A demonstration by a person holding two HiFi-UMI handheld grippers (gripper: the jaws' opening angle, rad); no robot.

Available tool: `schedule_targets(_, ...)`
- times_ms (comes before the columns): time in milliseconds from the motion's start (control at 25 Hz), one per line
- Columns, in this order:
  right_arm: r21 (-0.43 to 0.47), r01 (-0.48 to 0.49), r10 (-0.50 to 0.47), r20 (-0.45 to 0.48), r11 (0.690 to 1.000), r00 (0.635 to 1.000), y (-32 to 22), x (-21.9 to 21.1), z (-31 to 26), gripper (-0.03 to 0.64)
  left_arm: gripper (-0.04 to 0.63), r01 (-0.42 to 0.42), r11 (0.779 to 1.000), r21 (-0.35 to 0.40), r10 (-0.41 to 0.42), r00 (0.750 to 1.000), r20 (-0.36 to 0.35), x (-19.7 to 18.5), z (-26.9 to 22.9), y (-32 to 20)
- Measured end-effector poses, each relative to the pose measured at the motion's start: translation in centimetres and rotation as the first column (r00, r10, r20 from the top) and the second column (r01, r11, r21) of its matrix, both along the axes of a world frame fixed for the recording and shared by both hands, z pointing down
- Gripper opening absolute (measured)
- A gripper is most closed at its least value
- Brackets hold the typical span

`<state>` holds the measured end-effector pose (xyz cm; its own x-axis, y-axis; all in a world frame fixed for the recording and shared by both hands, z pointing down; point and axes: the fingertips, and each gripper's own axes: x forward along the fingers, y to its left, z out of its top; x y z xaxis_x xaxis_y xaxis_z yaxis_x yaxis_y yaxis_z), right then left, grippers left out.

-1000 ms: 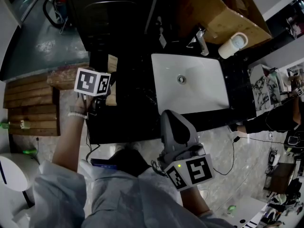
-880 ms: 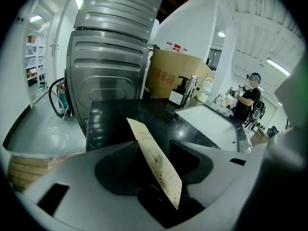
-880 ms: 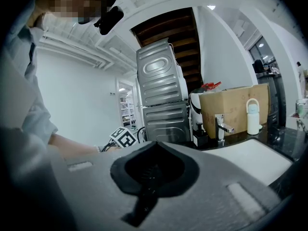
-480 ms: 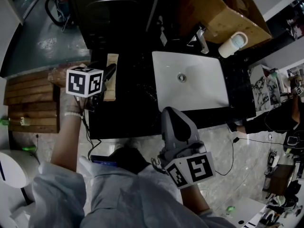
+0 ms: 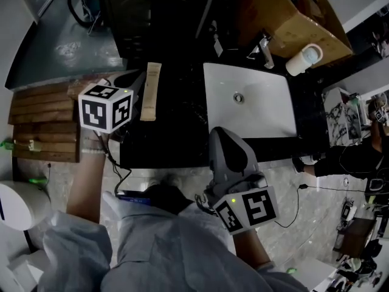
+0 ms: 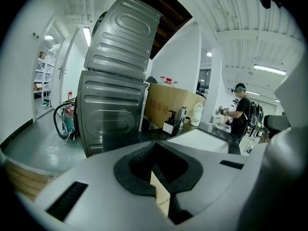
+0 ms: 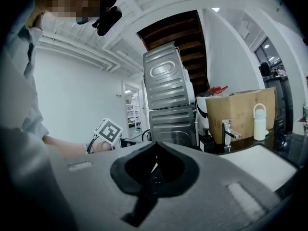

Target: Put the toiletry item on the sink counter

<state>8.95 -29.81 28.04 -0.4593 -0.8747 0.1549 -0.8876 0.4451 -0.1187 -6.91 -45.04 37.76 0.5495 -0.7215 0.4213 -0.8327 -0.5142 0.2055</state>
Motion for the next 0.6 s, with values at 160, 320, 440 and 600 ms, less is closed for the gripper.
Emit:
schedule_targets(160, 0.016, 0.018, -0.018, 0.003, 1.000, 1.000, -0.1, -0.7, -0.5, -0.003, 0.005, 0.013, 0.998, 0.059, -0.011, 0.999, -0.031, -0.5, -2.8, 1.4)
schedule_targets(320, 0.029, 0.036, -0.036, -0.006, 0.999, 0.999, -0.3, -1.4, -0.9, -0.003, 0.005, 0.029, 0.993, 0.114, -0.017, 0.994, -0.110, -1.2, -5.7, 2.8)
schedule_targets(440, 0.038, 0.047, -0.047, -0.011, 0.998, 0.999, -0.7, -1.8, -1.1, -0.003, 0.005, 0.045, 0.988, 0.146, -0.024, 0.990, -0.142, -1.7, -7.5, 3.8)
schedule_targets(600, 0.050, 0.060, -0.059, -0.007, 0.997, 0.998, -1.2, -2.3, -1.4, -0.003, 0.005, 0.057, 0.979, 0.195, -0.025, 0.987, -0.162, -2.2, -9.9, 5.1)
